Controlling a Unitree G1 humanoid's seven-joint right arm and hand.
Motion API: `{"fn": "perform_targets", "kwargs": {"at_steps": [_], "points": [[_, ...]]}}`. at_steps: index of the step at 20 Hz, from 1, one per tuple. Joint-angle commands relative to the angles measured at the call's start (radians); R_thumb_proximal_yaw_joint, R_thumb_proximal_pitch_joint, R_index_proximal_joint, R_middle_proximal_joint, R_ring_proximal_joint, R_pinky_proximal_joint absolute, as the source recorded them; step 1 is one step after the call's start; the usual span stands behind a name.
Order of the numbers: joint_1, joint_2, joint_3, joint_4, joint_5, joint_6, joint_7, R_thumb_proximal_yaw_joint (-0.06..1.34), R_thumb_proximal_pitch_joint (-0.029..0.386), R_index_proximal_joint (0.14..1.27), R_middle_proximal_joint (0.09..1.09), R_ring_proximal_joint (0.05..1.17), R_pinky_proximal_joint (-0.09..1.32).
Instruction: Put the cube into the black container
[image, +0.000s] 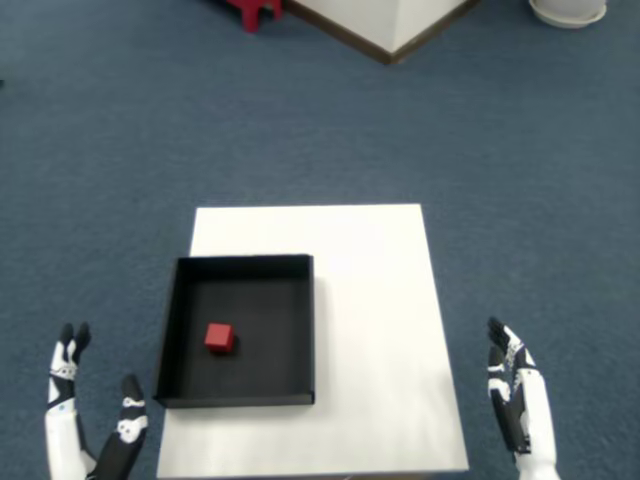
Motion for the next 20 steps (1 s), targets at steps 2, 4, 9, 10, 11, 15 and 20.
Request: {"fn": "perform_targets", "kwargs": {"at_steps": [2,4,9,10,11,15,20], "points": [[-0.008,-0.008,-0.023,0.023,0.034,-0.118,0.028,-0.02,0.266,0.23,0.21,0.23,-0.01],[-0.004,0.000,-0.024,0.037,0.036,-0.144,0.039,-0.02,0.270,0.23,0.21,0.24,-0.01],[0.005,0.024,-0.029,0.077,0.040,-0.185,0.051,-0.02,0.277,0.23,0.22,0.25,0.00],[0.004,0.029,-0.031,0.086,0.041,-0.193,0.053,-0.02,0.278,0.24,0.22,0.25,0.01],[0.003,0.031,-0.032,0.092,0.042,-0.198,0.054,-0.02,0.278,0.24,0.23,0.25,0.01],[-0.002,0.044,-0.036,0.116,0.043,-0.221,0.060,-0.02,0.281,0.24,0.23,0.26,0.03],[-0.001,0.053,-0.037,0.142,0.038,-0.272,0.063,-0.02,0.283,0.24,0.23,0.27,0.04]]}}
